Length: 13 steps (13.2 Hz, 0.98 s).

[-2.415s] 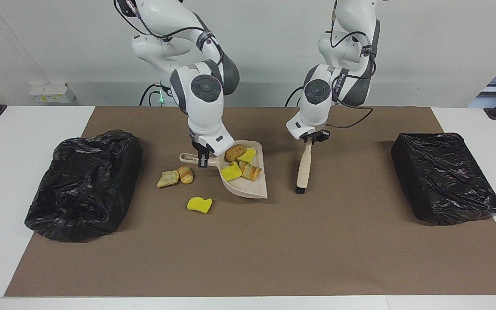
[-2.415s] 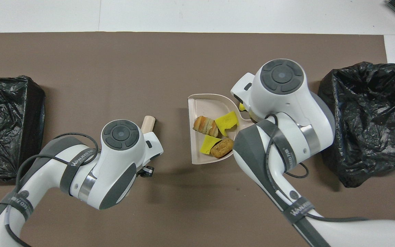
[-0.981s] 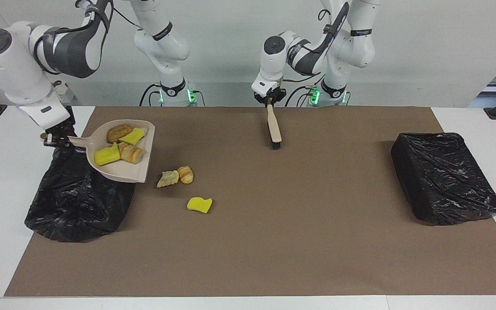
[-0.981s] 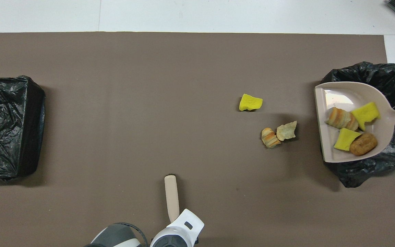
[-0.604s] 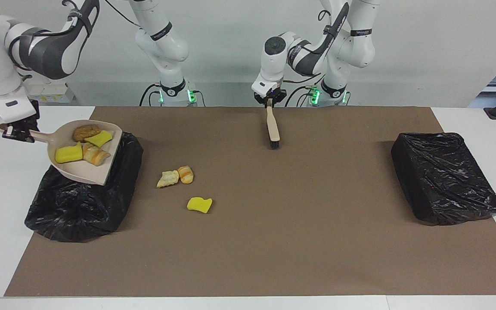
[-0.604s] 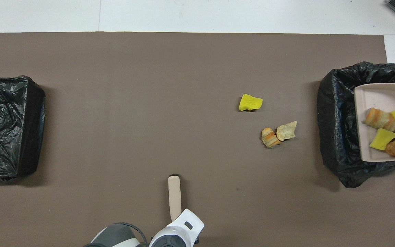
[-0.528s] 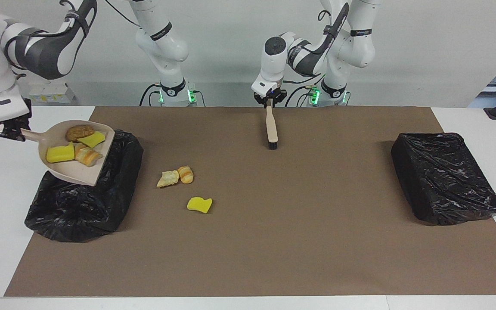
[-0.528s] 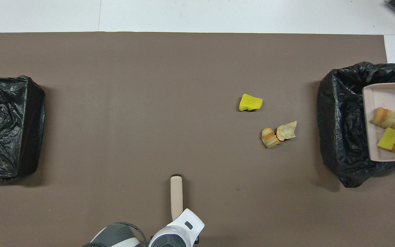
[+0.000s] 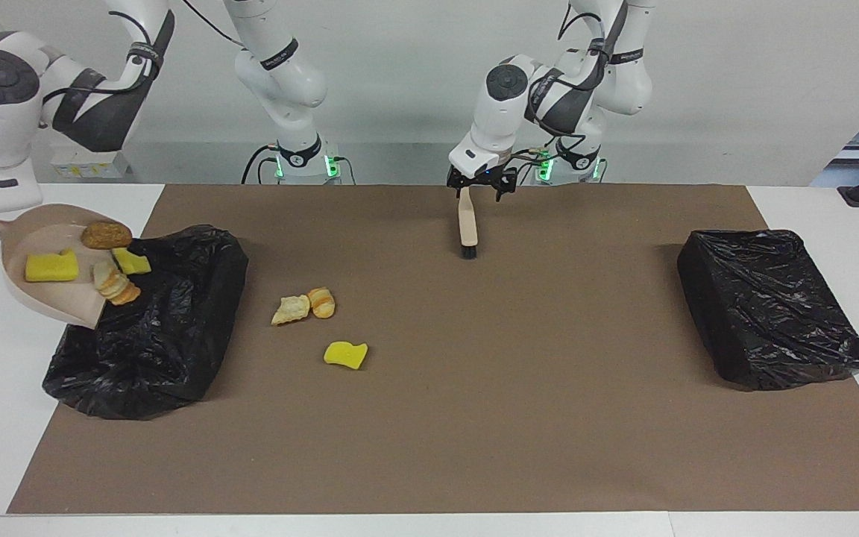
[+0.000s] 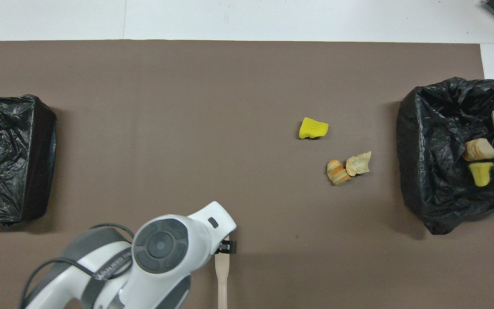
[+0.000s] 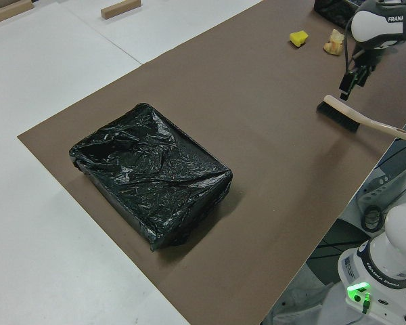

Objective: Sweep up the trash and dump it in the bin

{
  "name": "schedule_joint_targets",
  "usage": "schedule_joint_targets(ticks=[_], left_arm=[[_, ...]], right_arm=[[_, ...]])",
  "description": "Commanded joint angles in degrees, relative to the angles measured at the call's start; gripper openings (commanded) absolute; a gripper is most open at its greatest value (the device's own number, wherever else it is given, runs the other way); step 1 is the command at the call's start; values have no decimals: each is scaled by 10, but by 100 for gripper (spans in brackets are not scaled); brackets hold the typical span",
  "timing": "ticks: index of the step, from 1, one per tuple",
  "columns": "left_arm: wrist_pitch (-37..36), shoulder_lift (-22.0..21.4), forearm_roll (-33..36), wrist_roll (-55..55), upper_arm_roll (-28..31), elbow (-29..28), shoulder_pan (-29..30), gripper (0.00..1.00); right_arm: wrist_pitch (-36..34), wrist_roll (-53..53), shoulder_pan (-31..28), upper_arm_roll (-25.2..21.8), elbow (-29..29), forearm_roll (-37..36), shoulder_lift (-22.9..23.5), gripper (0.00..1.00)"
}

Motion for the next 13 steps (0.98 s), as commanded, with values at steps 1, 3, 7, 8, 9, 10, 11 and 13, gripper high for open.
schedule_joint_targets(ticks=[1, 3, 7, 8, 9, 10, 11, 13], left_arm=[[-64, 22, 30, 60, -5, 106, 77, 100], [-140, 46, 61, 121, -4, 193, 121, 100], [-218, 69, 68, 186, -2, 320, 207, 100], [-234, 68, 76, 190, -1, 345, 228, 100], [-261, 67, 77, 212, 0, 364, 250, 100], [-284, 67, 76, 255, 1, 392, 263, 100], [-304, 69, 76, 295, 1, 420, 277, 100], [-336, 84, 75, 323, 2, 468, 294, 100]], right_arm=[[6, 22, 6, 1, -49, -45, -39, 0], [10, 22, 4, 2, -47, -77, -38, 0], [8, 18, 11, 5, -40, -96, -52, 0], [7, 18, 14, 7, -40, -96, -57, 0], [4, 16, 15, 8, -35, -90, -61, 0], [3, 16, 25, 12, -34, -86, -61, 0], [3, 15, 33, 13, -34, -77, -60, 0], [-13, 17, 56, 13, -34, -15, -61, 0]])
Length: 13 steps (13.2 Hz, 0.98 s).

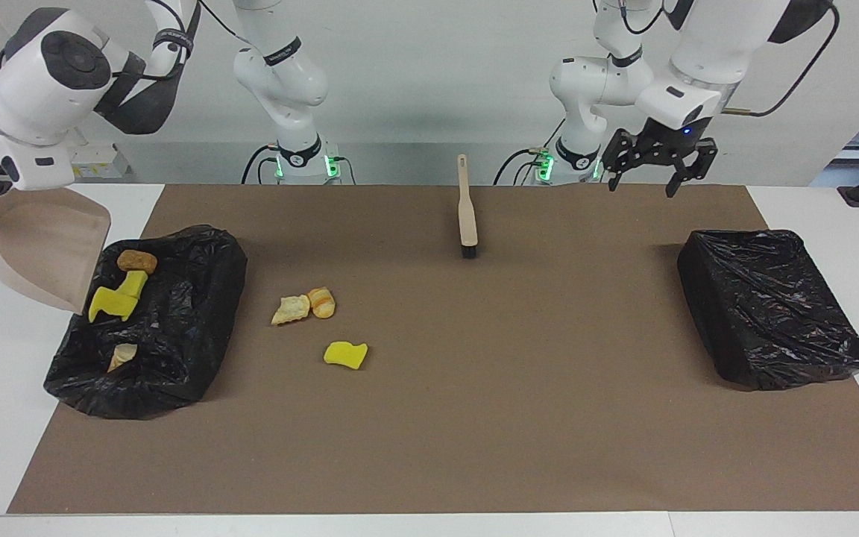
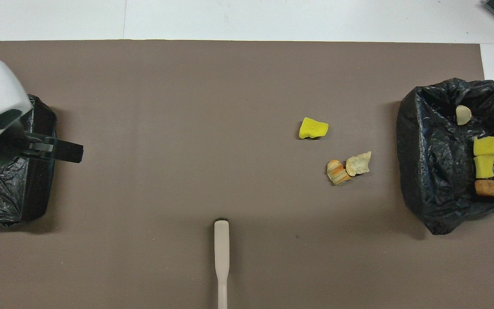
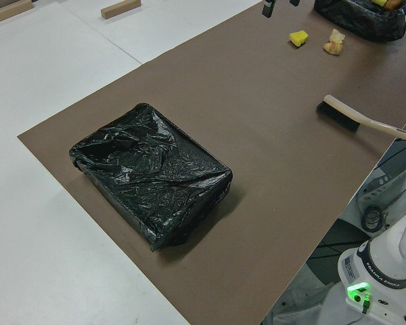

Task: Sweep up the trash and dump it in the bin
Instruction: 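Bring the empty dustpan back near the remaining pieces with the right gripper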

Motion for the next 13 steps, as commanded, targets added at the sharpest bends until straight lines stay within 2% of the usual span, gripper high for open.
schedule_joint_targets(ticks=[1, 3, 5, 8, 13], left_arm=[[-58, 43, 6, 26, -5, 83, 14, 100], [-84, 65, 6, 27, -6, 123, 25, 100], [-83, 73, 7, 27, -6, 137, 27, 100], [-85, 57, 7, 26, -4, 130, 48, 100], [-85, 36, 6, 26, -2, 95, 55, 100]], right_arm=[[-22, 10, 25, 4, -6, 56, -7, 0], [-35, 36, 46, 4, -6, 137, -7, 0], [-50, 45, 60, 4, -8, 181, -8, 0], [-69, 92, 91, 4, -8, 274, -7, 0], [-88, 279, 162, 4, -11, 389, 15, 0]])
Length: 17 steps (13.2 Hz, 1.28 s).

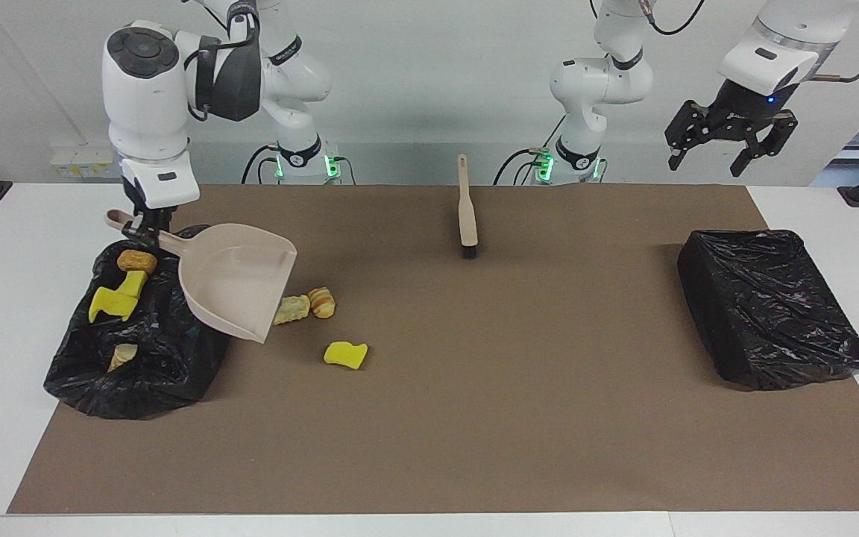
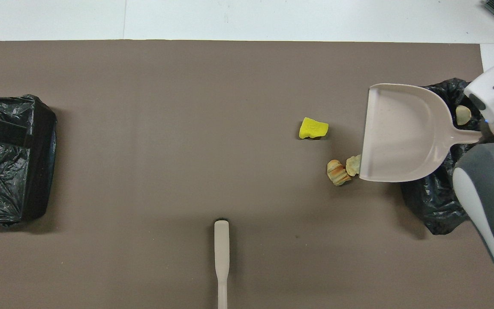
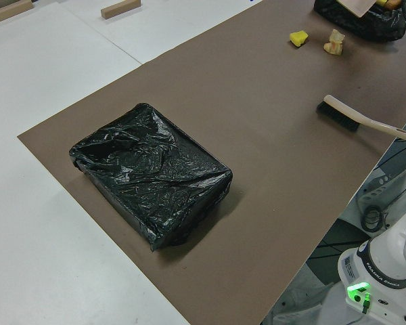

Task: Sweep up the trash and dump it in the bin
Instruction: 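Bring the empty dustpan back near the remaining pieces with the right gripper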

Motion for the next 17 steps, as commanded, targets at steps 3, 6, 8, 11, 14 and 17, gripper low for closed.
schedule_joint_targets(ticks=[3, 6, 8, 11, 14, 17], left_arm=[[-7, -25, 5, 3, -2, -30, 7, 100], [-7, -31, 5, 2, -2, -39, 7, 100], [-9, -31, 5, -1, -2, -39, 7, 100], [-10, -32, 5, -2, -2, -40, 7, 100], [-14, -41, 6, -1, -2, -53, 7, 100], [-7, -47, 5, -4, -2, -64, 8, 100]], right_arm=[[-6, 240, 75, 0, -6, 70, 35, 0], [11, 388, 147, 1, -5, 82, 64, 0], [32, 502, 192, 1, -1, 118, 81, 0], [65, 673, 221, 2, 3, 188, 114, 0], [105, 826, 271, 2, 26, 217, 158, 0], [127, 1000, 327, 2, 99, 215, 243, 0]])
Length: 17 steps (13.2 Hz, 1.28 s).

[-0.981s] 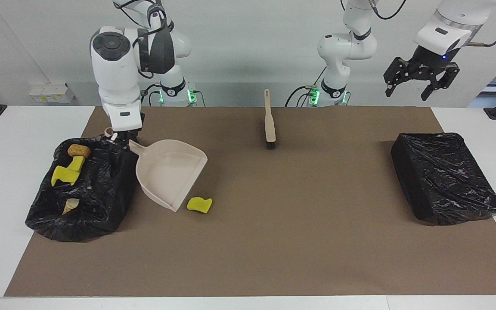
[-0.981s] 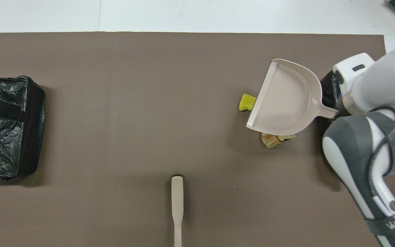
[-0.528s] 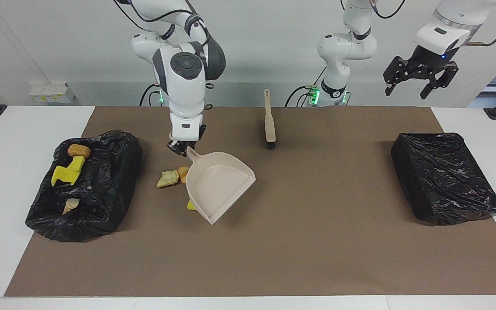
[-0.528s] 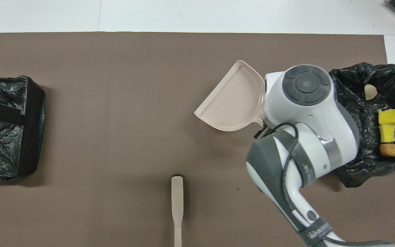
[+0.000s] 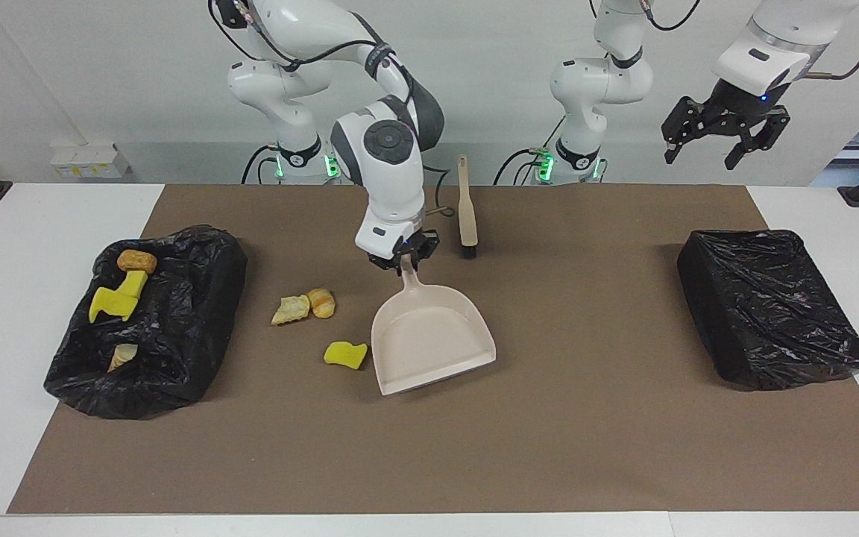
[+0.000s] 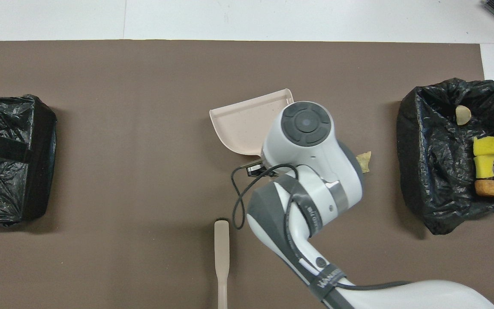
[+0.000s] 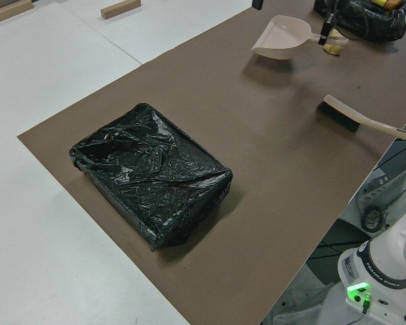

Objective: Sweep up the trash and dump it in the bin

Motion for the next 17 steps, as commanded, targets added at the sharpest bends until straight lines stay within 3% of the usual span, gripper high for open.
schedule_joint_targets(ticks=[1, 4, 6, 11, 15, 17], left_arm=[[5, -20, 5, -4, -2, -24, 5, 100], [4, -20, 5, -5, -2, -23, 0, 100], [4, -21, 5, -5, -3, -24, 0, 100], [49, -26, -1, -5, -11, -52, -15, 100], [138, -19, -1, -34, -10, -118, -69, 100], [221, -11, -1, -82, -10, -173, -109, 100]], right_arm=[[34, 104, 43, -1, 76, 6, 85, 0], [89, 132, 56, -1, 78, 7, 118, 0], [103, 136, 56, -1, 75, -2, 113, 100], [0, 131, 42, -1, 59, 1, 64, 100], [-3, 142, 66, 5, -50, 14, -36, 100], [2, 182, 94, 5, -101, 60, -70, 100]])
